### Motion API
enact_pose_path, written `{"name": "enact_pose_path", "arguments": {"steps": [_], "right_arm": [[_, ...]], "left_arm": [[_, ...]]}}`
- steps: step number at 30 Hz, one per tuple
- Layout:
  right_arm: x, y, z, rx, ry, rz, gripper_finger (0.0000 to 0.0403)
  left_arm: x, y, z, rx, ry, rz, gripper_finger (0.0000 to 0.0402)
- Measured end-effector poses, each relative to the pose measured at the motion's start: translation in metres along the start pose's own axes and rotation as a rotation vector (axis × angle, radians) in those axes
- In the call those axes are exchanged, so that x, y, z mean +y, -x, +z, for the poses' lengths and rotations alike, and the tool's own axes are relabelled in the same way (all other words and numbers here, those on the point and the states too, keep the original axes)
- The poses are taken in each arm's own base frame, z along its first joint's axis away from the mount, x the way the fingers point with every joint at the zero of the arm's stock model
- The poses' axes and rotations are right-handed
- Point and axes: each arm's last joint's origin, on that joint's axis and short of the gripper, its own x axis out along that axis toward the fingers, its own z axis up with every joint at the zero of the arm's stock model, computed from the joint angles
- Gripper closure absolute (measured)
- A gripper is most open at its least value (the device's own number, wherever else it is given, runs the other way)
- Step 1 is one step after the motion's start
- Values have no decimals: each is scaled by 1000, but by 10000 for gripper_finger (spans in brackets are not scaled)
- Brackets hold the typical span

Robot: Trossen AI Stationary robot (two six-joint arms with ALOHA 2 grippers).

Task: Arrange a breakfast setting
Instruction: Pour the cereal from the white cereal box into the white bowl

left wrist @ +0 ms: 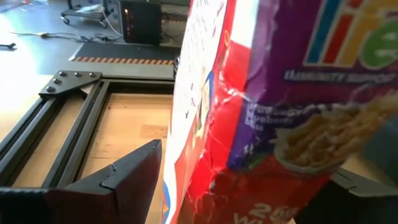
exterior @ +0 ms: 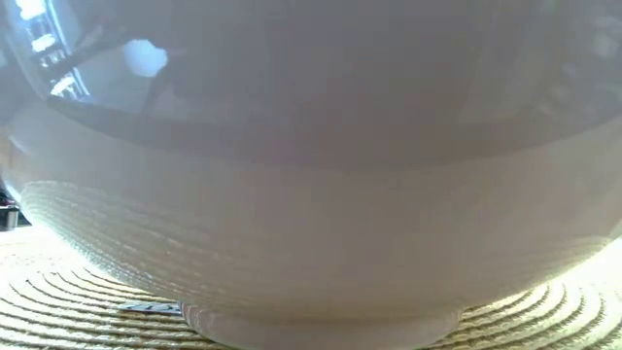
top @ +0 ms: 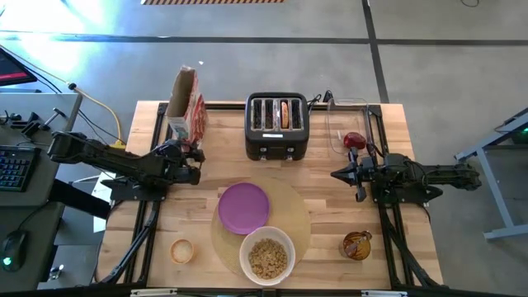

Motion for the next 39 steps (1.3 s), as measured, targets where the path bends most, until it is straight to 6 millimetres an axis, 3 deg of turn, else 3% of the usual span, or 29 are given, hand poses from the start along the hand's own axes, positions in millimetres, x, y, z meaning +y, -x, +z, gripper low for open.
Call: {"name": "enact_pose_path", "arguments": {"steps": [19,29,39], "right_arm": [[0,0,0,0,0,-4,403],[0,0,0,0,0,-3,403],[0,0,0,0,0,2,403]], "left_arm": [[8,10,16,161,23,-130,114],[11,19,25,196,18,-259,114],[15,20,27,187,40,-258,114]]}}
